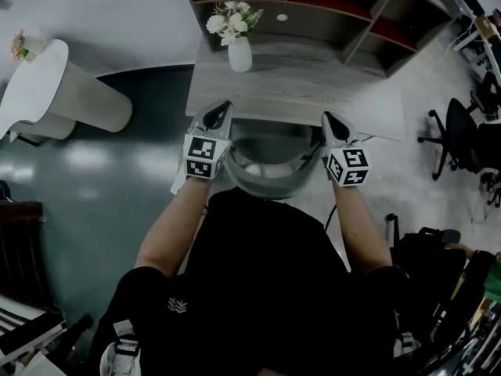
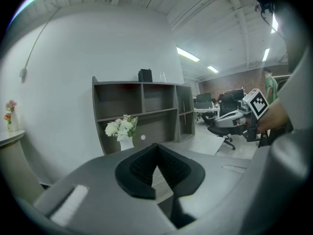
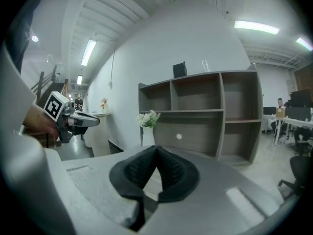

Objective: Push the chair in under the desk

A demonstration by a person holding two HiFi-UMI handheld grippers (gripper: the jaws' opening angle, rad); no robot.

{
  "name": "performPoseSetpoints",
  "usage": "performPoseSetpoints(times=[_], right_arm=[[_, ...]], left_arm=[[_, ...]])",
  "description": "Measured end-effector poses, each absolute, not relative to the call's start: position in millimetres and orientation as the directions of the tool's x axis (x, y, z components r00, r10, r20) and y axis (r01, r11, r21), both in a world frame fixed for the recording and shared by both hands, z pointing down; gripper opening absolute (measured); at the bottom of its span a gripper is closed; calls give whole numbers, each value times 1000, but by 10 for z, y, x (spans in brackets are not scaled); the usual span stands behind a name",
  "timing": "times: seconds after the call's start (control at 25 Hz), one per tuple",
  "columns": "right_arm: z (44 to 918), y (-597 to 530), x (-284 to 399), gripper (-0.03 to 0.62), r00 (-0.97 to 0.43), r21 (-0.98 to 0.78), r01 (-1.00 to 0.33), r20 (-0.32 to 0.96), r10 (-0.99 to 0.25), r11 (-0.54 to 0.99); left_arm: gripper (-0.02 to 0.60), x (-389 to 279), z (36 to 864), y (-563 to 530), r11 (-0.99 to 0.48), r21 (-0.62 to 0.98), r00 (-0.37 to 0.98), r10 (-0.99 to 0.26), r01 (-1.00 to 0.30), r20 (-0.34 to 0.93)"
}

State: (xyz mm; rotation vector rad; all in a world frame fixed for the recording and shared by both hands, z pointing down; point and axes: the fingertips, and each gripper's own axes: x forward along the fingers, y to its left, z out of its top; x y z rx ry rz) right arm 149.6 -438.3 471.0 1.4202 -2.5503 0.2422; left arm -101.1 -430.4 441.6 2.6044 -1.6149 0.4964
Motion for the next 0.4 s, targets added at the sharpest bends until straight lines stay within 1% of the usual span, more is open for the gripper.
performPoseSetpoints(times=[0.4], right_arm=[[4627, -4399, 1621, 2, -494, -24, -863, 255, -831, 505]], left_arm=[[6, -955, 4275, -4262, -461, -150, 417, -873, -875, 252]])
